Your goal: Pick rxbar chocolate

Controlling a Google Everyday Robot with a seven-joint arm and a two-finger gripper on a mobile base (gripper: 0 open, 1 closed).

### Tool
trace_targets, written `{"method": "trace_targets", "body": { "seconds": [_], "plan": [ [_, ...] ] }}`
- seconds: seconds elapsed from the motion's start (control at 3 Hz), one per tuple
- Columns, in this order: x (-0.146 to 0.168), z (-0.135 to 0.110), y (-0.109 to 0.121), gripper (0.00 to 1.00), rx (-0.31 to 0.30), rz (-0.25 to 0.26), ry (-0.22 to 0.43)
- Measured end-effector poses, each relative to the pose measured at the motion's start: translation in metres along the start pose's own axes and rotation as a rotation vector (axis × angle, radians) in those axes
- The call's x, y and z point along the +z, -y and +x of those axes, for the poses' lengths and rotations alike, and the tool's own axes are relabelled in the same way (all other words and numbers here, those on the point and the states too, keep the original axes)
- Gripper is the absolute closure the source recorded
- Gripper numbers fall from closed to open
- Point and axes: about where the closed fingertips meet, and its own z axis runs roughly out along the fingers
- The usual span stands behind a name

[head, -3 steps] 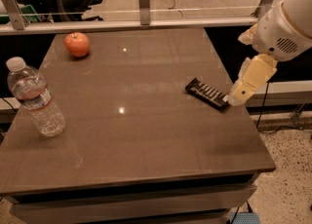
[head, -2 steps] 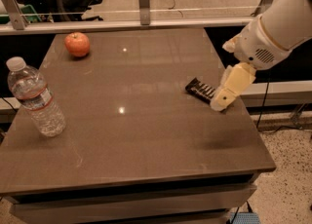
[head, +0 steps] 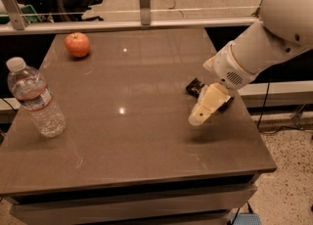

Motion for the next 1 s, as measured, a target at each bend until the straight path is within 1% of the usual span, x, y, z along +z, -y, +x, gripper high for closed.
{"method": "trace_targets", "body": {
  "seconds": [0.33,0.67,1.0],
  "plan": [
    [0.024,0.009,0.0,0.0,0.009,-0.011,-0.013],
    [0.036,0.025,0.013,0.0,0.018,-0.002,-0.035],
    [0.04,0.039,0.029,0.18,0.033,0.005,-0.059]
  ]
}}
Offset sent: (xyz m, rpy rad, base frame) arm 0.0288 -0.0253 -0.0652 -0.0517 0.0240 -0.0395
